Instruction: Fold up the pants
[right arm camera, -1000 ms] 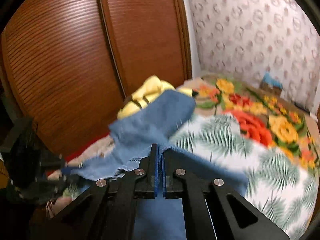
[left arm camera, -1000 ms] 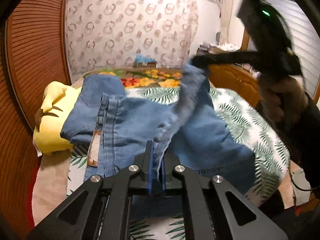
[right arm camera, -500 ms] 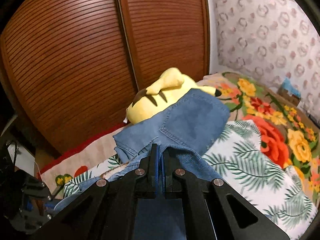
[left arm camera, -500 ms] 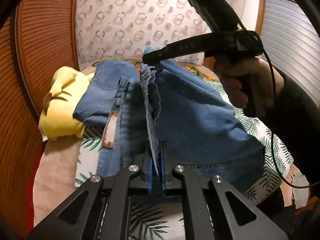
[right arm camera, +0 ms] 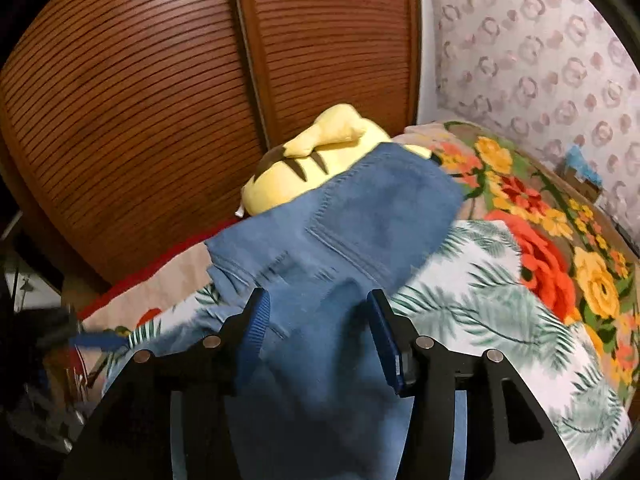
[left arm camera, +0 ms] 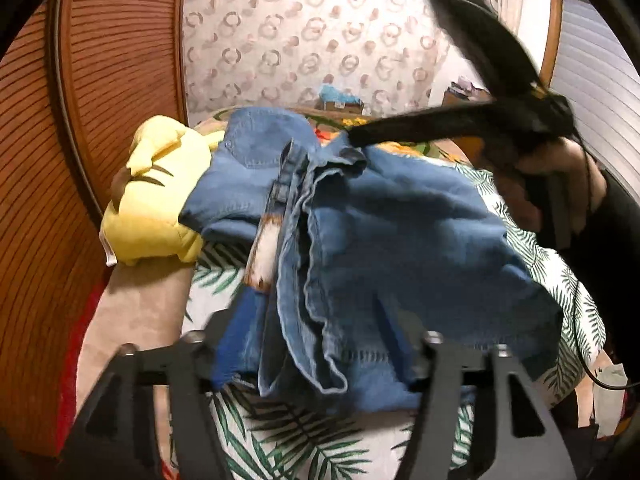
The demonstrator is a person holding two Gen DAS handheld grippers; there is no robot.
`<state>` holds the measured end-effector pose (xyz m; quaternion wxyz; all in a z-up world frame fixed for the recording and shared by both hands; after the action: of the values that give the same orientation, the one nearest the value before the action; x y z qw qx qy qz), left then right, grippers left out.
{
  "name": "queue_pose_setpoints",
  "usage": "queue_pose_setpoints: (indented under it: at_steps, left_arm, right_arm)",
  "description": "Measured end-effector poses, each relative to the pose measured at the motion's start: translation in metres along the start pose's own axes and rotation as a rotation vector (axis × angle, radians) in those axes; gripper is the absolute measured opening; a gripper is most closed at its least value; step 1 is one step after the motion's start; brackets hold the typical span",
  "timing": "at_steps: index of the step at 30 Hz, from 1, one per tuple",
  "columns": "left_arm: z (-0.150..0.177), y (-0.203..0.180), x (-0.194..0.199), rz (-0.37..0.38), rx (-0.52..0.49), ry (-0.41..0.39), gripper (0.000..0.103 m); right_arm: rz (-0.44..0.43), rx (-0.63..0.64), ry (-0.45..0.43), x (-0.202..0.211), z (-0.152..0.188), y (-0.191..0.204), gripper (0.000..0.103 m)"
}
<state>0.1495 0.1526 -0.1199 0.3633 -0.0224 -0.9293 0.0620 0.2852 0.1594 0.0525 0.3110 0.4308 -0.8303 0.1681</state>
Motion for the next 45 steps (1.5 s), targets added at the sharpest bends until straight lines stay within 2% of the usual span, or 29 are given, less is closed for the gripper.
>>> queue_pose_setpoints:
  at_steps: [5,8,11,16,21,22,24,26,29,34,41,44,45]
  left_arm:
    - [-0.02,-0.017,-0.002,0.014,-0.032,-0.041,0.069]
    - [-0.032,-0.034,-0.009,0.029,-0.059,-0.057,0.069]
    - [-0.04,-0.047,-0.024,0.045,-0.077,-0.043,0.069]
    - [-0.047,-0.068,-0.042,0.085,-0.089,-0.013,0.069]
    - [-0.048,-0.103,-0.057,0.147,-0.162,-0.017,0.069]
    - [-0.047,-0.109,-0.063,0.159,-0.174,-0.014,0.069]
    - [-0.045,-0.114,-0.071,0.161,-0.186,-0.012,0.069]
    - [-0.041,-0.113,-0.079,0.153,-0.192,-0.006,0.069]
    - [-0.032,-0.113,-0.084,0.173,-0.183,0.018,0.069]
    - [-0.019,-0.116,-0.089,0.181,-0.193,0.039,0.069]
    - [-0.018,-0.114,-0.098,0.178,-0.184,0.029,0.069]
    - [-0.017,-0.111,-0.096,0.184,-0.178,0.03,0.069]
    - [-0.018,-0.111,-0.095,0.186,-0.178,0.027,0.069]
  right_arm:
    - [0.107,-0.056,-0.077,0.063,0.026,-0.046,0.053]
    - [0.169,-0.102,-0.082,0.085,0.056,-0.075,0.053]
    - [0.203,-0.178,-0.052,0.088,0.09,-0.101,0.053]
    - [0.156,-0.318,0.006,0.064,0.123,-0.118,0.053]
    - [0.092,-0.39,0.029,0.046,0.119,-0.122,0.052]
    - [0.088,-0.394,0.029,0.046,0.116,-0.123,0.05]
    - [0.065,-0.396,0.036,0.045,0.11,-0.124,0.029]
    - [0.063,-0.39,0.042,0.042,0.109,-0.125,0.017]
    - [0.077,-0.37,0.04,0.044,0.108,-0.128,0.011]
    - [0.114,-0.352,-0.003,0.052,0.105,-0.13,0.006]
    - [0.091,-0.308,-0.102,0.067,0.075,-0.116,0.006]
    - [0.114,-0.273,-0.086,0.063,0.083,-0.115,0.008]
    - [0.126,-0.271,-0.07,0.062,0.088,-0.118,0.013]
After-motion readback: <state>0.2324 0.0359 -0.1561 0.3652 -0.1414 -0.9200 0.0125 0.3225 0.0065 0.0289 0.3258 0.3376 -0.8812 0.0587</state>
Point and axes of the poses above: each gripper's, at about its wrist camera, not at the fingertips, and x roughly against the way its jaws point, y to its left, z to its underside, the point moved 10 cm from there along -x, roughly the way its jaws point, and after that the axes turned 2 degrees about z, right-handed, at the moved point
